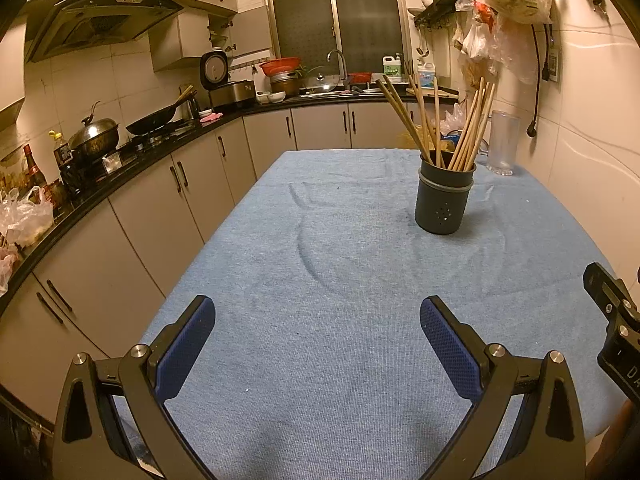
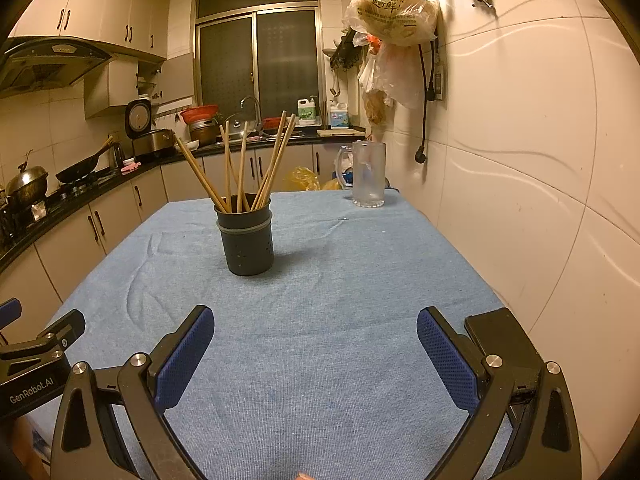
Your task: Organize utensils
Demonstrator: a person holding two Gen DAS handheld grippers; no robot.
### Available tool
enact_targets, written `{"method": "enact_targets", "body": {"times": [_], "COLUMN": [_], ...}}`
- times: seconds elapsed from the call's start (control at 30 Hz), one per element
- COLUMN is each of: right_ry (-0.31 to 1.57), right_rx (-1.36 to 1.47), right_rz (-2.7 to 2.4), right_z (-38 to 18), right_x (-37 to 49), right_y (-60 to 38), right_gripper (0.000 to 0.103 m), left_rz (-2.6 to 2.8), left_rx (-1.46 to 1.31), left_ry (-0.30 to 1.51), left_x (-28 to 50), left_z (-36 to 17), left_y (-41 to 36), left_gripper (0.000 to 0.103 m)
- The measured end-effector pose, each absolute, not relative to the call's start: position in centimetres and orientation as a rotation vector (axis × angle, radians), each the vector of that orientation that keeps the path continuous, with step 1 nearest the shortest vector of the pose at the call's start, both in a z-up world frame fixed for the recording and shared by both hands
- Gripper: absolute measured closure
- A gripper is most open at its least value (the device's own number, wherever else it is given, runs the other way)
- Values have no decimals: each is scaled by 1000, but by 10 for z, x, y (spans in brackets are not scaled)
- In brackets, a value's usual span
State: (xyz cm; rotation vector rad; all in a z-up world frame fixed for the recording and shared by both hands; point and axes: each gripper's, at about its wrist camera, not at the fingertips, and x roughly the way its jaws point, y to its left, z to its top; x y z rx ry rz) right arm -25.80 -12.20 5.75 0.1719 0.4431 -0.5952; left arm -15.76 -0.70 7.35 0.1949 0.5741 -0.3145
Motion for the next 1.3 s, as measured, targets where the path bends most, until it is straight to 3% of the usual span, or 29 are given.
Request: {"method": "enact_targets", "body": {"times": [1.3], "right_ry": [457], "right_rx": [177], "right_rz": [-592], "right_z": [53], "right_x": [-257], "right_y": [-118], "right_gripper": [0], "left_rz": [-302], "left_rx": [189], "left_ry": [577], "left_x": [-161], "left_z": [73], "left_y": [-12], "left_gripper": [1]}}
